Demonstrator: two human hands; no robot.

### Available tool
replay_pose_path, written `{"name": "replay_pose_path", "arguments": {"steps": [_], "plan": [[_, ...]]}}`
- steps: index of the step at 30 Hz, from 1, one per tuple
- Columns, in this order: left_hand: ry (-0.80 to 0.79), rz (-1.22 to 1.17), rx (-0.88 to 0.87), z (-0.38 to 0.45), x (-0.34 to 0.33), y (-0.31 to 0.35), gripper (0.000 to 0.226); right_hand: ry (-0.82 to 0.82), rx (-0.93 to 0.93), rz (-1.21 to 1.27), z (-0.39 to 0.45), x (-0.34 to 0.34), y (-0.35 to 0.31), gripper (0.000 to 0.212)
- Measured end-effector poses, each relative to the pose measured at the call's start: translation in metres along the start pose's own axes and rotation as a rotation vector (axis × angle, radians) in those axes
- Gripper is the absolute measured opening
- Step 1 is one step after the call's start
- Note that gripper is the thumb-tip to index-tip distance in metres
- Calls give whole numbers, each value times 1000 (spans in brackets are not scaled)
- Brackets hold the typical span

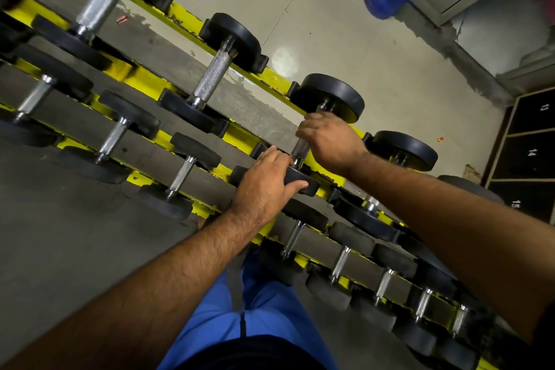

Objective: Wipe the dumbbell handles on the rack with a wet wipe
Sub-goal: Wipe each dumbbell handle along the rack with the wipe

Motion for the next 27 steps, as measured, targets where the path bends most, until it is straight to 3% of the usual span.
{"name": "replay_pose_path", "arguments": {"steps": [4,8,12,17,20,24,27], "plan": [[37,-8,-2,-2,1,1,49,-102,283,67,-9,-10,-30,29],[63,-29,-3,-3,4,0,48,19,100,-11,-3,-1,-3,29],[70,-21,-7,-3,5,-2,47,-18,321,-21,-14,-13,-32,30],[92,-7,-30,-4,1,1,46,26,-49,-131,3,2,6,34],[81,-4,-32,-3,1,0,47,-75,100,-151,3,-7,-17,29],[65,-28,-42,-1,3,-3,46,65,-74,-64,-2,4,8,34],[40,-35,-30,2,7,-9,47,66,65,-37,-9,-5,-14,33]]}}
Point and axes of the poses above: each hand's wrist, its own z-axis towards the middle knuckle, its own x-axis out of the back of the hand, y = z × x, the point moved 6 cm from there along z, towards the middle knuckle, and after that the axes turned 7 degrees about -y, right-handed, at the moved point
